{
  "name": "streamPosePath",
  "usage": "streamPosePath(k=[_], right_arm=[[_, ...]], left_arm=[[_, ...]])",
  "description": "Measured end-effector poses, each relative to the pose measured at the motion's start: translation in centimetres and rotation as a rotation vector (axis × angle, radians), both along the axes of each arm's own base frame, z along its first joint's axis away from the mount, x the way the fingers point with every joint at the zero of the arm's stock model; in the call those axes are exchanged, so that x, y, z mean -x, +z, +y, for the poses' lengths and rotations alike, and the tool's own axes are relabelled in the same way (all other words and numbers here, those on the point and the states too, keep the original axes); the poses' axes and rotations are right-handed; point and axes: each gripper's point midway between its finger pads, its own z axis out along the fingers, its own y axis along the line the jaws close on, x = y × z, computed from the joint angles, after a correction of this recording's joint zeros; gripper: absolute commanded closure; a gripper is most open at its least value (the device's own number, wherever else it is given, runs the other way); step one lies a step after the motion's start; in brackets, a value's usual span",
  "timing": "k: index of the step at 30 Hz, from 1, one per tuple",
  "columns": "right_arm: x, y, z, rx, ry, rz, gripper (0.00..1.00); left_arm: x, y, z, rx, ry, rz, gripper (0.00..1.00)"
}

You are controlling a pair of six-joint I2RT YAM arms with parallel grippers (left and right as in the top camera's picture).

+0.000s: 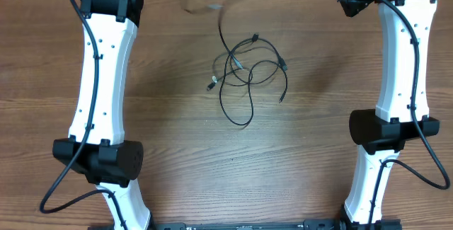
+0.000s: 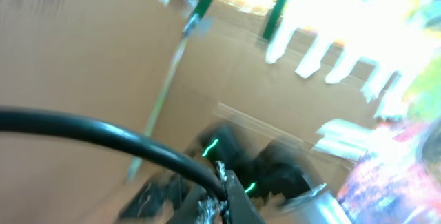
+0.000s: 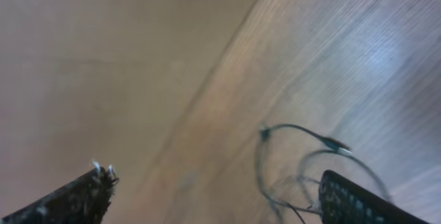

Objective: Untangle cables

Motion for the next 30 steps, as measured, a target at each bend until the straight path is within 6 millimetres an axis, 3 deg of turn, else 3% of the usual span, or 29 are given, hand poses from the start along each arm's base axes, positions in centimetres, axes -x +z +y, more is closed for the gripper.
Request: streamPosePath(k=[5, 8, 11, 13, 20, 22, 24, 27, 30], right_arm=[[1.0, -0.8, 0.3, 0.076, 0.092, 0.036, 0.0], [1.3, -1.0, 0.5, 0.114, 0.142, 0.042, 0.0], [1.5, -1.1, 0.8, 0.147, 0.192, 0.041, 0.0], [1.9, -1.4, 0.9, 0.173, 0.242, 0.052, 0.0], [3.1, -2.0, 1.9, 0.216, 0.416, 0.072, 0.0], [3.2, -2.0, 2.3, 0.215, 0.457, 0.063, 0.0], [3.3, -1.9, 2.8, 0.214, 0.492, 0.053, 0.0], [3.7, -2.0, 3.8, 0.217, 0.55, 0.048, 0.0], [3.8, -1.9, 4.5, 0.232, 0.589, 0.038, 0.0]], left_arm=[[3.5, 6.5, 2.7, 0.217, -0.01, -0.035, 0.96], [2.3, 7.7, 4.4, 0.333, 0.014, 0.103, 0.96], [0.3, 6.9, 4.7, 0.351, 0.06, 0.198, 0.96], [-1.8, 4.9, 4.6, 0.287, 0.151, 0.213, 0.96], [-7.6, -5.7, 4.6, -0.088, 0.45, 0.267, 0.96], [-8.5, -7.3, 5.1, -0.155, 0.526, 0.245, 0.96], [-9.4, -7.1, 5.9, -0.177, 0.602, 0.182, 0.96], [-9.5, -1.8, 8.8, -0.059, 0.685, -0.03, 0.95], [-9.9, -2.6, 10.7, -0.066, 0.713, 0.048, 0.96]])
